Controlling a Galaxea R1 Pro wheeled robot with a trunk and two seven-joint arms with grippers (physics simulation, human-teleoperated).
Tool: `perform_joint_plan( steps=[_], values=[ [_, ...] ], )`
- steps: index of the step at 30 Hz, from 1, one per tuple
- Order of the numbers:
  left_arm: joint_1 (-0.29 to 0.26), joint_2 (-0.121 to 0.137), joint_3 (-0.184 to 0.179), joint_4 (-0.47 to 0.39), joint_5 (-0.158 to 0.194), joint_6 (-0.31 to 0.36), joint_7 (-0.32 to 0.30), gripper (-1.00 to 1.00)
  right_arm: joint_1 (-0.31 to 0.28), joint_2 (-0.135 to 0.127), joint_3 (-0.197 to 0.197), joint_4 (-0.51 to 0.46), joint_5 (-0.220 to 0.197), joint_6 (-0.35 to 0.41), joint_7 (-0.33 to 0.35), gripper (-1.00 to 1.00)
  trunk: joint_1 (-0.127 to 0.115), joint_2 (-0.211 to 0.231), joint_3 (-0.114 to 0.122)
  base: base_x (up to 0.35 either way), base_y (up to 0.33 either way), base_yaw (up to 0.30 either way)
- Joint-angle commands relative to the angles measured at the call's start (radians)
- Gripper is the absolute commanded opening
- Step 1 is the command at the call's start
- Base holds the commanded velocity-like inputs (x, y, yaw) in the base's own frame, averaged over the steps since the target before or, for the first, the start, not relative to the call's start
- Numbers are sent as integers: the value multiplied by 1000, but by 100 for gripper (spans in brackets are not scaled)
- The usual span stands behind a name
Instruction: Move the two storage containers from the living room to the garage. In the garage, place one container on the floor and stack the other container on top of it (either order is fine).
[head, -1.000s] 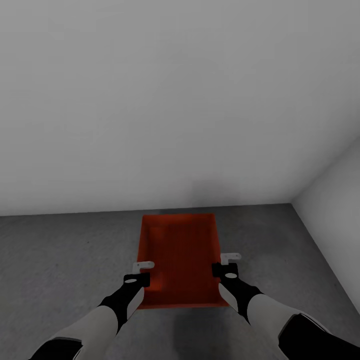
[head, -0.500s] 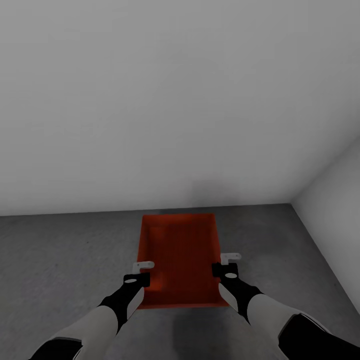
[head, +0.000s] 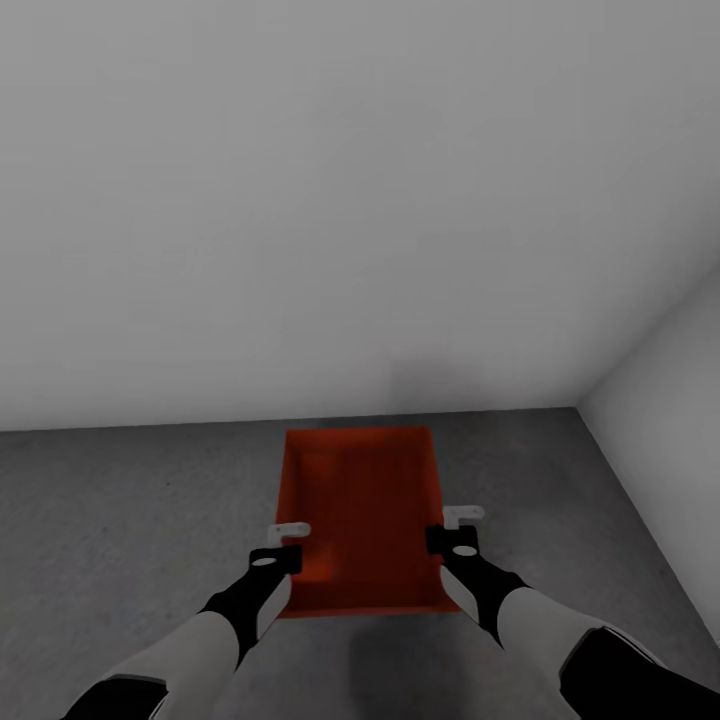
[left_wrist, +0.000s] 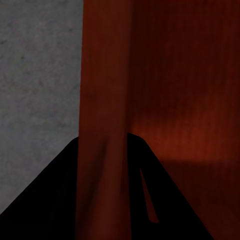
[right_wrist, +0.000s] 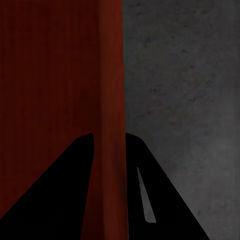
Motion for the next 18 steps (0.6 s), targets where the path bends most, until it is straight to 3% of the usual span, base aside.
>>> perform_joint_plan(
  steps=[1, 18],
  values=[
    [0, 11, 15, -5, -13, 7, 38, -100, -1, -4, -12, 66, -12, -7, -36, -100, 0, 0, -1, 0, -3, 0],
    [0, 10, 13, -4, -13, 7, 38, -100, -1, -4, -12, 66, -12, -7, -36, -100, 0, 0, -1, 0, 0, 0]
  ],
)
